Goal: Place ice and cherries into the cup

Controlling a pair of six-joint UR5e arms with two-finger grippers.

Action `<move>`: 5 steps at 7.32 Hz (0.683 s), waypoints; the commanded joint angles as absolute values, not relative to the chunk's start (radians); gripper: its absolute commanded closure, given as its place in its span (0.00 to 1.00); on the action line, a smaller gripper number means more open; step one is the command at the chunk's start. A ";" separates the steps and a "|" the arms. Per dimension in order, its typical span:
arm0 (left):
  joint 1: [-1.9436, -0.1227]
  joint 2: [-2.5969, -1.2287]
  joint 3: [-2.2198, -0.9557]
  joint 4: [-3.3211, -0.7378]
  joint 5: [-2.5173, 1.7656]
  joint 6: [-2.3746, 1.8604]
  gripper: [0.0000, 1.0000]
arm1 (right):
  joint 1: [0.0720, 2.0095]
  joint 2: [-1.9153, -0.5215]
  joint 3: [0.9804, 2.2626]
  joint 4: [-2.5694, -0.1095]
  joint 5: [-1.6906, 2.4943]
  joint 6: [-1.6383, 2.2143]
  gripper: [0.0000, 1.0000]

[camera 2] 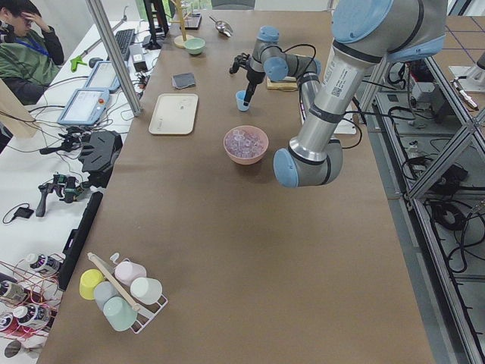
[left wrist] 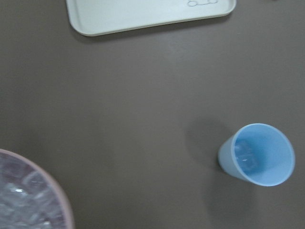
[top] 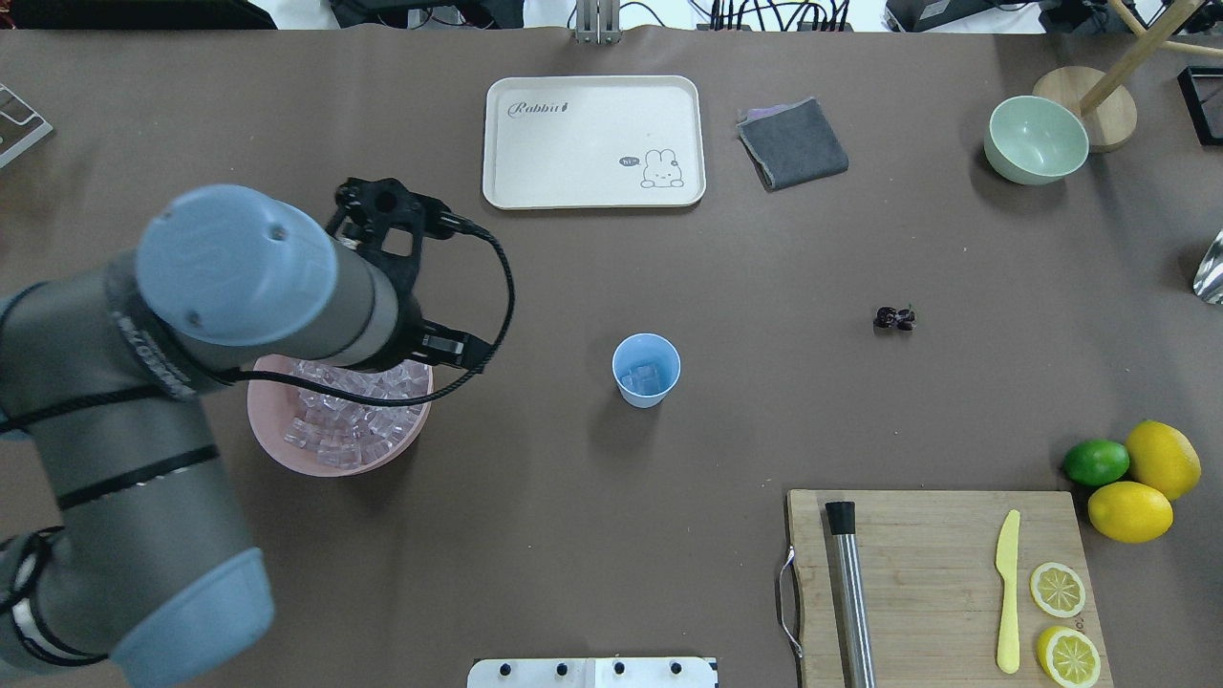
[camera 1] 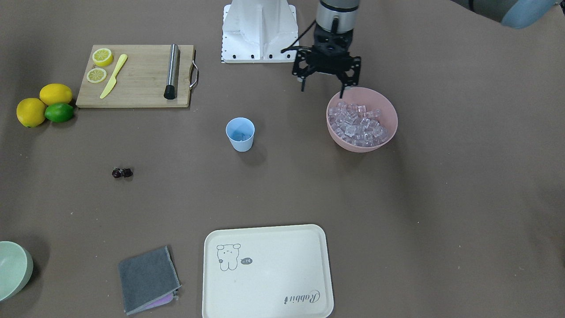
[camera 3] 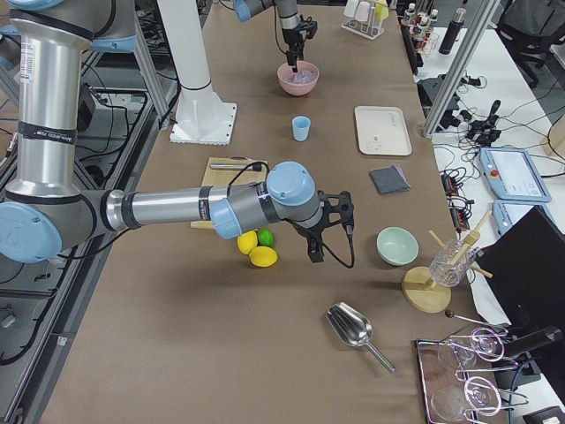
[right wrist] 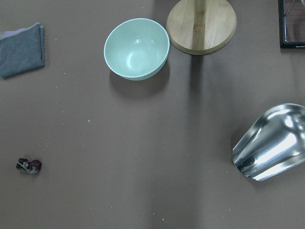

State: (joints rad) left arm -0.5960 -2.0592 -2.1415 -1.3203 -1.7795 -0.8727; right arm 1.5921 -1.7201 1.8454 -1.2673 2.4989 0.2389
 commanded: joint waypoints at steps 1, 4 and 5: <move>-0.856 -1.890 -2.195 -1.304 -2.014 -0.662 0.02 | 1.591 -1.720 1.845 -1.267 2.499 0.238 0.00; -1.286 -1.668 -1.989 -1.318 -2.240 0.009 0.02 | 1.582 -1.715 1.845 -1.267 2.496 0.238 0.00; -1.415 -1.655 -1.911 -1.348 -2.246 0.040 0.02 | 1.582 -1.715 1.847 -1.267 2.499 0.239 0.00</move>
